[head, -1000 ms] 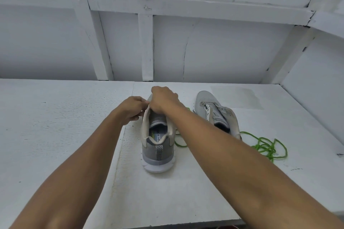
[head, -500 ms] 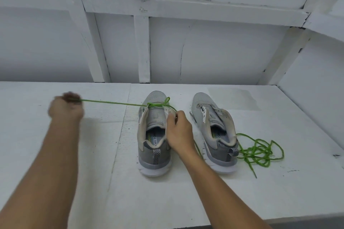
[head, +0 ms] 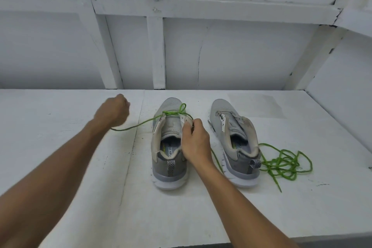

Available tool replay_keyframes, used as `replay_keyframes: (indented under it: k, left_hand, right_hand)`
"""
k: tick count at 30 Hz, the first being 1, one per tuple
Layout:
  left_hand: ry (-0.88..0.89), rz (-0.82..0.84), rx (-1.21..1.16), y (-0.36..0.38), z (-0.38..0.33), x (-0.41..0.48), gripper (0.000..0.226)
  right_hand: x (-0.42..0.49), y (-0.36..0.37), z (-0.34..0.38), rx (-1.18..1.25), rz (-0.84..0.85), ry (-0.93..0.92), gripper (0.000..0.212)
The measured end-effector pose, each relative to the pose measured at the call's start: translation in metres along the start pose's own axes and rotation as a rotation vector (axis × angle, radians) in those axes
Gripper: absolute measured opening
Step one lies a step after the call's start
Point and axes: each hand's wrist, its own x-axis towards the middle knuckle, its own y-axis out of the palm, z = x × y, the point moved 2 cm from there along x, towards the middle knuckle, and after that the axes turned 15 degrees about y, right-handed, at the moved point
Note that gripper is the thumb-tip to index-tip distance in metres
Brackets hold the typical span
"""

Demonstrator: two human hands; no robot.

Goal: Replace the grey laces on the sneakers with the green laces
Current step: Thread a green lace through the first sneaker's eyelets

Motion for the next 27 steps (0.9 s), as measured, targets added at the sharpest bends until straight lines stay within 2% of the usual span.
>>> replay_keyframes:
  k: [3,5,8,10,12,14,15,18,20,22,27]
  left_hand:
    - [0.144,0.137,-0.122,0.0,-0.021,-0.004,0.014]
    - [0.235,0.237,-0.078,0.018,-0.046,-0.012,0.018]
    - [0.256,0.171,0.04,0.03,-0.052,-0.017,0.026]
    - [0.152,0.028,0.082,0.013,-0.033,-0.012,0.023]
    - [-0.09,-0.155,0.069,-0.014,0.003,-0.002,0.02]
    - [-0.282,-0.162,0.087,-0.029,0.03,0.002,0.027]
    - [-0.282,-0.119,0.076,-0.028,0.031,0.004,0.032]
    - [0.035,0.099,-0.143,-0.001,-0.016,-0.001,0.054]
    - [0.191,0.2,-0.144,0.024,-0.047,-0.009,0.042]
    - [0.197,0.145,-0.048,0.034,-0.056,-0.011,0.031]
    - [0.134,0.064,-0.025,0.02,-0.028,-0.006,0.029]
  right_hand:
    - [0.001,0.0,0.0,0.008,0.002,-0.003,0.026]
    - [0.001,0.001,0.001,0.0,0.001,-0.005,0.025]
    - [0.002,0.001,0.0,-0.007,0.003,-0.007,0.024]
    - [0.002,0.0,0.0,-0.009,0.0,-0.011,0.023]
    - [0.001,0.0,0.0,-0.006,-0.005,-0.018,0.025]
    - [0.001,0.0,-0.002,-0.01,-0.007,-0.018,0.026]
    - [0.002,0.0,-0.001,-0.011,-0.005,-0.019,0.026]
    - [0.002,0.001,-0.001,-0.012,-0.012,-0.024,0.025]
    - [0.002,0.001,-0.001,-0.019,-0.008,-0.025,0.024]
    - [0.003,0.001,0.0,-0.027,-0.011,-0.03,0.023]
    - [0.003,0.0,0.0,-0.038,-0.003,-0.015,0.023]
